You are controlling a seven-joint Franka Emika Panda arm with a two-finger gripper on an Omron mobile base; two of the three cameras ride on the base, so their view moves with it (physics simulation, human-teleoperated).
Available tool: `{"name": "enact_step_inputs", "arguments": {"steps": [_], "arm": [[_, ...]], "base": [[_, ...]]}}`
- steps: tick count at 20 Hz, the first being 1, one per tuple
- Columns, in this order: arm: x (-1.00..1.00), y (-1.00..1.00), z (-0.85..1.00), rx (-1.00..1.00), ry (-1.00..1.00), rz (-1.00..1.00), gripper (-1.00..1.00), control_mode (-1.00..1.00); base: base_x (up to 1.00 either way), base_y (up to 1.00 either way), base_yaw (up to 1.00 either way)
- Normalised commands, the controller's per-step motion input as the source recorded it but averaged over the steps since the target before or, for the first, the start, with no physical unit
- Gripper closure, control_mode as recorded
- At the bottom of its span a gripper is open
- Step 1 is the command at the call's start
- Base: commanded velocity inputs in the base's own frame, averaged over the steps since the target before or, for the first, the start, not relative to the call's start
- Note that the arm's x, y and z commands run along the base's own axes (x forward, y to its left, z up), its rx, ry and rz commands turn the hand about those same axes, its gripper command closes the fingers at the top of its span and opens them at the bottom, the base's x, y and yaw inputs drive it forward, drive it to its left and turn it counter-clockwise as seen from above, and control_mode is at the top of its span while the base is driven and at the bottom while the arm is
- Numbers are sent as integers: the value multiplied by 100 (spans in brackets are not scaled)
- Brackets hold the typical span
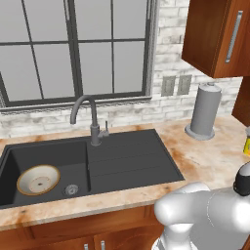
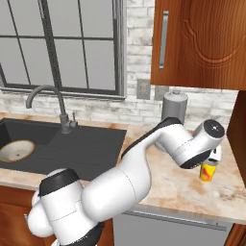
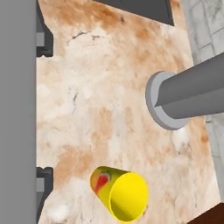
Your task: Remove the orange and orange from the sink. Then move the bowl and cup from the counter to the sink for washing.
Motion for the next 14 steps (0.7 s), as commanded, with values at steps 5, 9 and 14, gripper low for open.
{"name": "enact_step_inputs", "arguments": {"steps": [5, 9, 14], "arm": [[18, -3, -7, -4, 0, 0, -100, -100], [17, -8, -10, -7, 0, 0, -100, -100], [14, -12, -10, -5, 1, 0, -100, -100]], "base": [[0, 0, 0], [0, 0, 0], [0, 0, 0]]}}
